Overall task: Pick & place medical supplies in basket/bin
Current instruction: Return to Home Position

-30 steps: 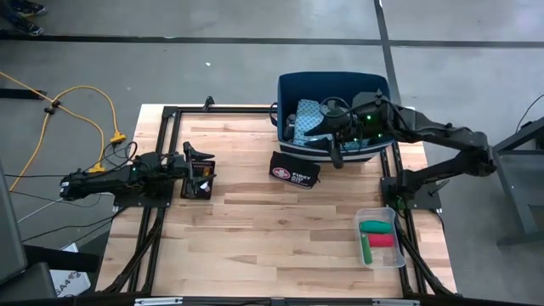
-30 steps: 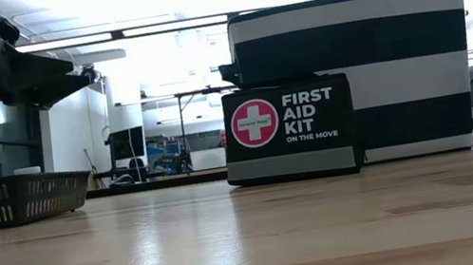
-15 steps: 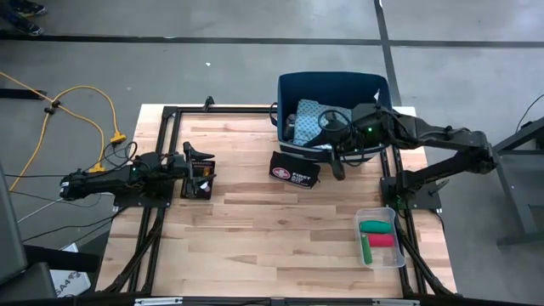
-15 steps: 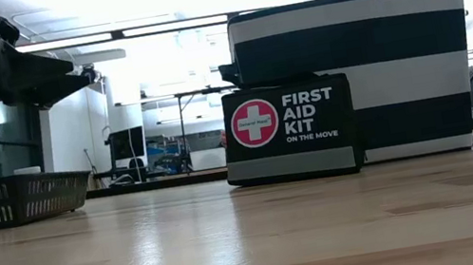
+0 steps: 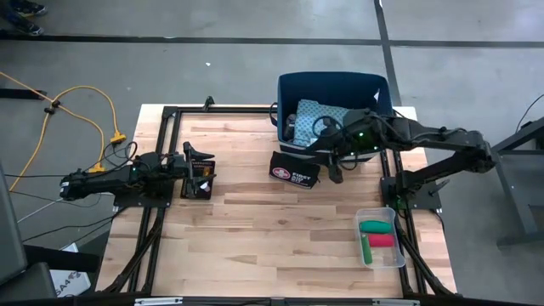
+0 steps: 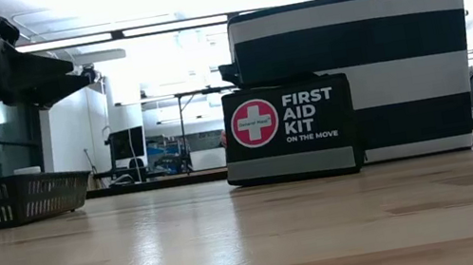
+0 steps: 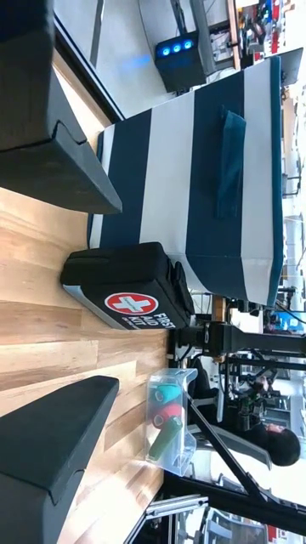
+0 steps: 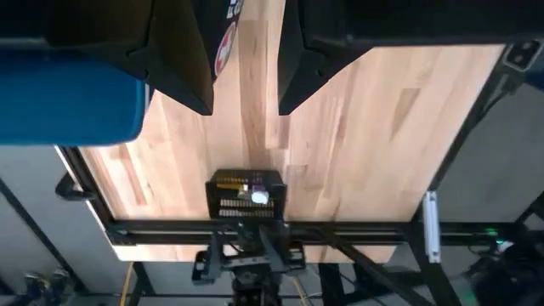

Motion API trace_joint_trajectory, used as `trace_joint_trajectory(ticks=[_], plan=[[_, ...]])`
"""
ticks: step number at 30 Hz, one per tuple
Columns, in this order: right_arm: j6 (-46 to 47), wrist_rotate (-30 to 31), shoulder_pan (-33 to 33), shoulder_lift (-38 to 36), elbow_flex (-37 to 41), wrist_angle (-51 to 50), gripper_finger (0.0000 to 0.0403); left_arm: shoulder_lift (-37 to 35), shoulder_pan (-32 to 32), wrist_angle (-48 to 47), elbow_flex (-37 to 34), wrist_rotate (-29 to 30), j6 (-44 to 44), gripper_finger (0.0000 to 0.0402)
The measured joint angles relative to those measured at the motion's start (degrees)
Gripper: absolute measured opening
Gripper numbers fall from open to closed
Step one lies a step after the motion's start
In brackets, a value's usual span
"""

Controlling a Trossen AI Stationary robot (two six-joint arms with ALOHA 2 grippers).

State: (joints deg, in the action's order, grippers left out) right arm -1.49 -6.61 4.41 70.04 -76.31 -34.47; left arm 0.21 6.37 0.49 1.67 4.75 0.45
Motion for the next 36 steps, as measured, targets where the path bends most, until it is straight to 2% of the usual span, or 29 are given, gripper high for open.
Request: trace_joint_trajectory(ticks=[10, 19, 31, 36], plan=[[4.25, 6.98, -6.46, 0.77, 8.40, 6.61, 0.0121, 0.02, 0.00, 0.00, 0.00, 0.02, 0.00, 0.0321], [8.48, 17.64, -13.85, 0.55, 13.68, 9.54, 0.0121, 0.00, -0.01, 0.00, 0.00, 0.00, 0.00, 0.0321], [10.58, 18.70, -16.09, -3.63, 21.39, 15.73, 0.0121, 0.01, -0.01, 0.01, 0.00, 0.00, -0.01, 0.0321], [11.13, 18.57, -16.09, -7.03, 27.61, 20.55, 0.0121, 0.02, -0.01, 0.01, 0.00, 0.01, -0.01, 0.0321]])
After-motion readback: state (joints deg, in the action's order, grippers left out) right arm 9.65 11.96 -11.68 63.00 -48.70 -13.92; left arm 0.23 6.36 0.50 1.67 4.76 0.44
